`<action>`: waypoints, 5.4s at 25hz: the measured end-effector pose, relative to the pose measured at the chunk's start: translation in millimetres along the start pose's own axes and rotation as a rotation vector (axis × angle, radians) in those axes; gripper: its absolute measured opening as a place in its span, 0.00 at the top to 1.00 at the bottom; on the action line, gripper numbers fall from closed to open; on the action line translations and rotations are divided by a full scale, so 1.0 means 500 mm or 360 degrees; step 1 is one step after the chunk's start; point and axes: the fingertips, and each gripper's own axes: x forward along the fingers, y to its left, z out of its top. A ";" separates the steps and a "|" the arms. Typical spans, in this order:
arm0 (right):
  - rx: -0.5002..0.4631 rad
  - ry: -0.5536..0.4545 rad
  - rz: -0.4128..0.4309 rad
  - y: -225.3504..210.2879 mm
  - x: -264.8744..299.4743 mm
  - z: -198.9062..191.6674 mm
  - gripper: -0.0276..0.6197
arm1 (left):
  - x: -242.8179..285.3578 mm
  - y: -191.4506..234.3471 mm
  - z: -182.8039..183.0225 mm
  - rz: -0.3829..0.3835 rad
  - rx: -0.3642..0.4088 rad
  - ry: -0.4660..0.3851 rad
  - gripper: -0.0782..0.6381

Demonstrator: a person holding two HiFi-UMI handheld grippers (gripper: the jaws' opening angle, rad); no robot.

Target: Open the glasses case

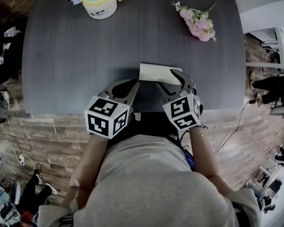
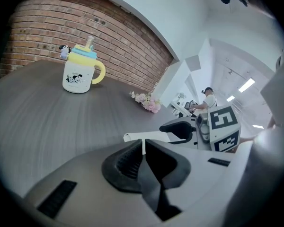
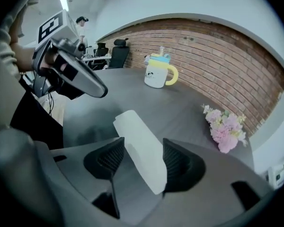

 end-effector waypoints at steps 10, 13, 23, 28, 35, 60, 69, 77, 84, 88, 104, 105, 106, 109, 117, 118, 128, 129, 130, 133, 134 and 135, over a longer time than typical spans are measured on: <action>-0.0165 0.0045 0.0026 0.006 0.021 -0.019 0.54 | 0.001 0.004 -0.009 0.0040 0.0004 0.0008 0.84; -0.0227 0.0076 0.0013 0.005 0.029 -0.024 0.55 | -0.001 0.007 -0.009 0.0048 0.0005 0.0008 0.84; -0.0169 0.0048 0.0056 -0.009 0.019 -0.010 0.59 | -0.001 0.018 0.009 0.0082 -0.0014 -0.0037 0.84; -0.0087 -0.0008 0.0066 -0.024 0.004 0.007 0.72 | 0.002 0.017 0.021 0.0094 -0.0025 -0.0068 0.84; -0.0099 -0.0041 0.0092 -0.053 -0.004 0.018 0.81 | 0.019 0.017 0.032 0.0108 -0.0037 -0.0084 0.84; -0.0087 -0.0080 -0.0040 -0.142 0.050 0.059 0.78 | 0.034 0.026 0.049 0.0142 -0.0030 -0.0072 0.84; 0.0053 -0.0169 -0.0068 -0.132 0.012 0.076 0.74 | 0.016 0.015 0.053 0.0103 0.0022 -0.0074 0.84; 0.0336 -0.0402 -0.0150 -0.114 -0.068 0.090 0.77 | -0.017 -0.013 0.038 0.0053 0.0071 -0.0127 0.84; 0.0717 -0.0625 -0.0017 -0.058 -0.132 0.078 0.89 | -0.042 -0.053 0.022 -0.0023 0.0127 -0.0132 0.84; 0.0806 -0.0719 0.0018 -0.030 -0.167 0.068 0.95 | -0.045 -0.067 0.020 -0.0043 0.0175 -0.0140 0.84; 0.1202 -0.1035 0.0025 -0.011 -0.267 0.095 0.95 | -0.033 -0.126 0.039 -0.0197 0.0340 -0.0155 0.85; 0.1207 -0.1026 0.0024 -0.006 -0.262 0.096 0.95 | -0.032 -0.125 0.036 -0.0193 0.0350 -0.0145 0.85; 0.1206 -0.1016 0.0025 -0.002 -0.258 0.098 0.95 | -0.031 -0.126 0.033 -0.0196 0.0365 -0.0134 0.85; 0.1185 -0.0979 0.0045 0.014 -0.250 0.101 0.95 | -0.035 -0.131 0.035 -0.0212 0.0388 -0.0131 0.85; 0.1177 -0.0876 0.0038 0.022 -0.238 0.097 0.95 | -0.034 -0.106 0.040 -0.0163 0.0357 -0.0116 0.85; 0.1179 -0.0868 0.0035 0.021 -0.236 0.097 0.95 | -0.033 -0.105 0.040 -0.0163 0.0360 -0.0110 0.85; 0.1213 -0.0833 0.0072 0.026 -0.222 0.097 0.95 | -0.028 -0.106 0.029 -0.0179 0.0361 -0.0059 0.85; 0.1217 -0.0833 0.0073 0.027 -0.221 0.097 0.95 | -0.027 -0.107 0.027 -0.0185 0.0362 -0.0053 0.85; 0.1221 -0.0834 0.0072 0.027 -0.220 0.096 0.95 | -0.026 -0.107 0.026 -0.0189 0.0365 -0.0047 0.85; 0.1232 -0.0838 0.0064 0.026 -0.220 0.093 0.95 | -0.025 -0.107 0.027 -0.0190 0.0374 -0.0050 0.85; 0.1235 -0.0838 0.0065 0.026 -0.219 0.092 0.95 | -0.025 -0.107 0.028 -0.0188 0.0375 -0.0054 0.85; 0.1238 -0.0837 0.0069 0.026 -0.218 0.091 0.95 | -0.025 -0.106 0.028 -0.0186 0.0376 -0.0057 0.85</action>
